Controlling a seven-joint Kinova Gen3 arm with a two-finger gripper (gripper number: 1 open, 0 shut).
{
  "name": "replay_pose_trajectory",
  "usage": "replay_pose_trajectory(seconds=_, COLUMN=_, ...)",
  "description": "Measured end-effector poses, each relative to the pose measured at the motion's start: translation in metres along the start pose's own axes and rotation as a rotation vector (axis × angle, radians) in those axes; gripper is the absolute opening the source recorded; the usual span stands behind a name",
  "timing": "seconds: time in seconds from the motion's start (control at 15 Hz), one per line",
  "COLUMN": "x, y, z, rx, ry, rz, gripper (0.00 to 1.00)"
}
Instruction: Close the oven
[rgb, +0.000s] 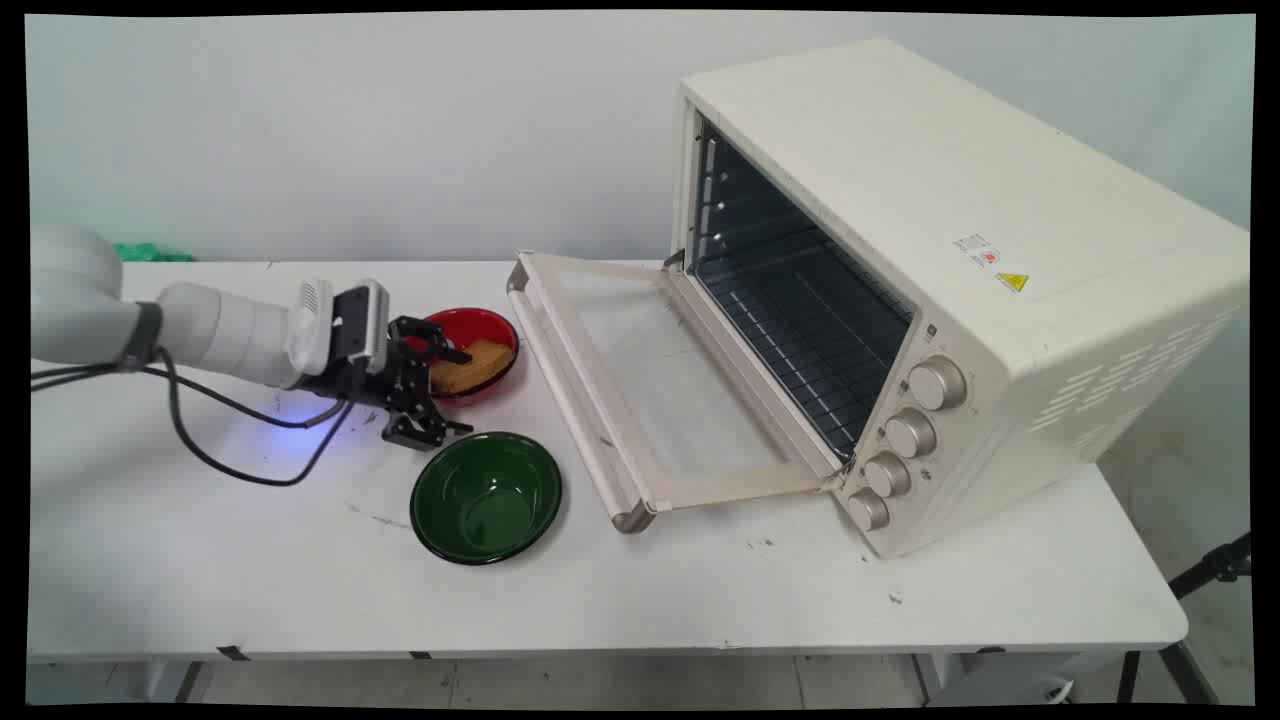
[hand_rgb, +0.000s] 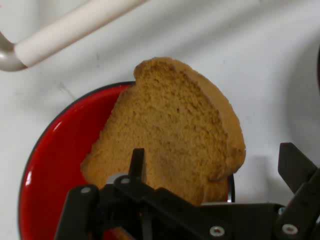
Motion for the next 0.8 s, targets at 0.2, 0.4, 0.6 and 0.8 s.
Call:
replay_pose_trajectory(seconds=0.2, x=0.005, y=-0.004, z=-0.019, rx=0.003, ry=0.015, rz=-0.011, gripper=1.00)
replay_pose_trajectory(seconds=0.4, x=0.009, y=-0.010, z=-0.051, rx=-0.004, ry=0.028, rz=-0.045, gripper=1.00)
replay_pose_trajectory(seconds=0.6, x=0.011, y=-0.015, z=-0.080, rx=-0.023, ry=0.043, rz=-0.098, gripper=1.00)
replay_pose_trajectory(seconds=0.8, x=0.008, y=-0.025, z=-0.113, rx=-0.046, ry=0.077, rz=-0.179, gripper=1.00)
